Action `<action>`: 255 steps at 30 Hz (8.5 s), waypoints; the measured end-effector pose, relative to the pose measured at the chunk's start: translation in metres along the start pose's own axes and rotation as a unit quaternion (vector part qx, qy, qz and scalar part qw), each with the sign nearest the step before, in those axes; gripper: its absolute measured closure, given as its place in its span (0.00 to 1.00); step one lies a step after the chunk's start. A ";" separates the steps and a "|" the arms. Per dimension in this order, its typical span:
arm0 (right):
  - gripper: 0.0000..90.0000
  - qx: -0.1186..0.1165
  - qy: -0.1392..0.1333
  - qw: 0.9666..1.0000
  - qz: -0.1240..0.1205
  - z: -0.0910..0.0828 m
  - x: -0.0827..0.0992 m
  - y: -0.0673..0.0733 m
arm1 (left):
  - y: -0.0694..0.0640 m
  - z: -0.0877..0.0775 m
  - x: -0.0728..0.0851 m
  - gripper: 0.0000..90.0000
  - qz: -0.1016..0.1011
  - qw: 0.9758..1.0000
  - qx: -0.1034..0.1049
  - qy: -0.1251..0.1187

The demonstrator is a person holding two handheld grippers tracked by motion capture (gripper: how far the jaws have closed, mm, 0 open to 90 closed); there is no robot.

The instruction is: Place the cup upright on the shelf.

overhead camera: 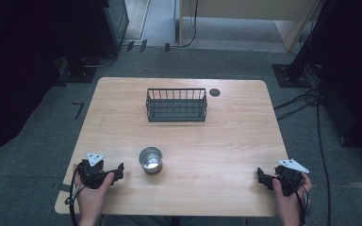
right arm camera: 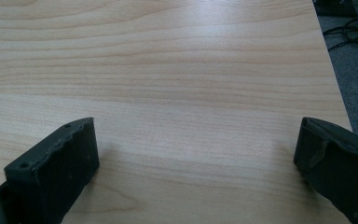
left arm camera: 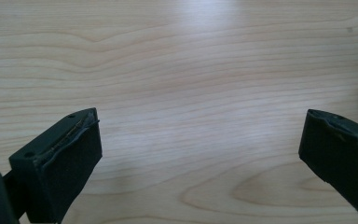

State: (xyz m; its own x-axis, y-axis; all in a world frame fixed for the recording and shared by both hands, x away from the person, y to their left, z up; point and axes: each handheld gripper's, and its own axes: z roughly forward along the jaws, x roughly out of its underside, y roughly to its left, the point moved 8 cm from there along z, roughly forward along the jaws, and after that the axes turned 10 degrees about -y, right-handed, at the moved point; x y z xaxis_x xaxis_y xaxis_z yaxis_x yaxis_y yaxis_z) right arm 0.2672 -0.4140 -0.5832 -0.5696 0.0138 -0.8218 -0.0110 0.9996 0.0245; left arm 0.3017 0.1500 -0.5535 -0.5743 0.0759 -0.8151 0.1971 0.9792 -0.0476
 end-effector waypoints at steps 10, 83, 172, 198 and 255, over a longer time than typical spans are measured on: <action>0.00 0.000 0.000 1.000 0.000 0.000 0.000 0.000 | -0.038 -0.005 -0.003 0.00 0.018 0.999 0.038 -0.006; 0.00 0.000 0.000 1.000 0.001 0.000 0.000 0.000 | -0.135 0.015 -0.033 0.16 0.067 0.993 0.100 0.013; 0.00 0.000 0.000 1.000 0.001 0.000 0.000 0.000 | -0.130 0.056 -0.176 0.21 0.079 0.990 0.110 -0.034; 0.00 0.000 0.000 1.000 0.001 0.000 0.000 0.000 | -0.133 0.090 -0.230 0.21 0.075 0.990 0.107 -0.042; 0.00 0.000 0.000 1.000 0.002 0.000 0.000 0.000 | -0.123 0.171 -0.216 0.21 0.098 0.994 0.054 0.003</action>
State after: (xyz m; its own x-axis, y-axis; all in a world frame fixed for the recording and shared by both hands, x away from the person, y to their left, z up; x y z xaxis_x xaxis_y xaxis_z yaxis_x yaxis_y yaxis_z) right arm 0.2673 -0.4139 -0.5831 -0.5689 0.0170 -0.8222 -0.0094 0.9996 0.0272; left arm 0.5373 -0.0186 -0.4706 -0.5202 0.2651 -0.8119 0.3904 0.9193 0.0500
